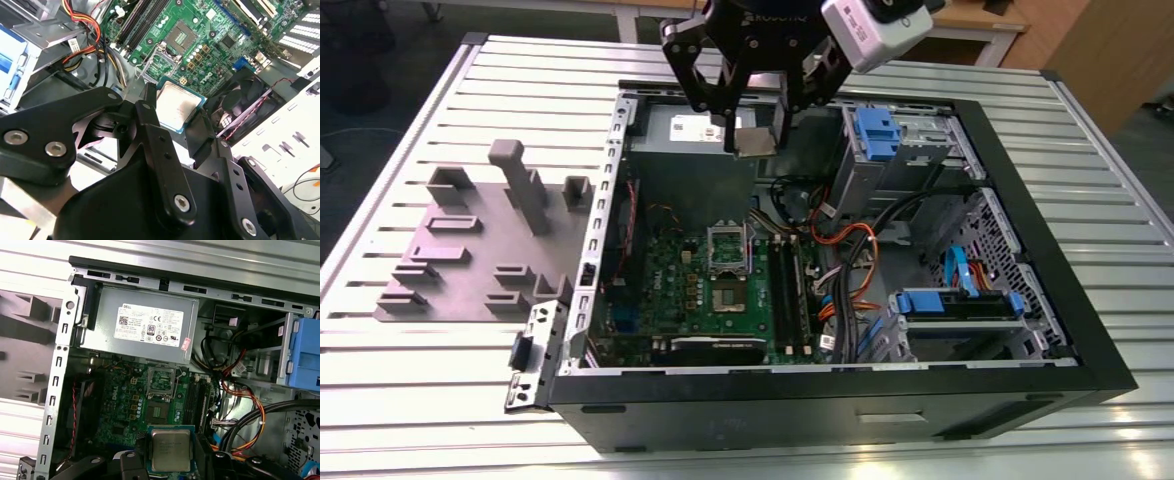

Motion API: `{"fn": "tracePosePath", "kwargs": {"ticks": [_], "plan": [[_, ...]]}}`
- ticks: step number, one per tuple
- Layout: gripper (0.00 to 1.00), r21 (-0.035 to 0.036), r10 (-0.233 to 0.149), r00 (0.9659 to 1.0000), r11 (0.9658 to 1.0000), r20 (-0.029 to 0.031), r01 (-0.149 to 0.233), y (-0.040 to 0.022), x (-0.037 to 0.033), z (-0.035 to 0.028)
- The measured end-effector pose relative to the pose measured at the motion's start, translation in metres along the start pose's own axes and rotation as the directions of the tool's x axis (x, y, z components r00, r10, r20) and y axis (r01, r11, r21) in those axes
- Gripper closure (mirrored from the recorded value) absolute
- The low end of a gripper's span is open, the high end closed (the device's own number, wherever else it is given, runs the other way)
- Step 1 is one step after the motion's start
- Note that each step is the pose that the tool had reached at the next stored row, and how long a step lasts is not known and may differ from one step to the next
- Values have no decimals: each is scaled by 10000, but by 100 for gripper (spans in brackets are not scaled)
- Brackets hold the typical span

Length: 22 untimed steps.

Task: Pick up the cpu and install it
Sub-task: 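Place the cpu into insertion slot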

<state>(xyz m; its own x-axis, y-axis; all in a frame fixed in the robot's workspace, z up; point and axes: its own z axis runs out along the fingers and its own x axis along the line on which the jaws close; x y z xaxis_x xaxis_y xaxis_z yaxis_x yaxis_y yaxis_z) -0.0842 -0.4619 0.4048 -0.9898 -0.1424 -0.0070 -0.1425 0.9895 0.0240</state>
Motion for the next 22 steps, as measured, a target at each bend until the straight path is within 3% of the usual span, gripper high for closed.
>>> {"fn": "tracePosePath", "kwargs": {"ticks": [6, 11, 22], "plan": [[53, -1, -109, 9999, 9999, -3, 109, 0, 0, 0], [53, -3, -413, 9991, 9991, -10, 413, 0, 1, 0], [53, -8, -1066, 9943, 9943, -25, 1066, 0, 2, 0]]}}
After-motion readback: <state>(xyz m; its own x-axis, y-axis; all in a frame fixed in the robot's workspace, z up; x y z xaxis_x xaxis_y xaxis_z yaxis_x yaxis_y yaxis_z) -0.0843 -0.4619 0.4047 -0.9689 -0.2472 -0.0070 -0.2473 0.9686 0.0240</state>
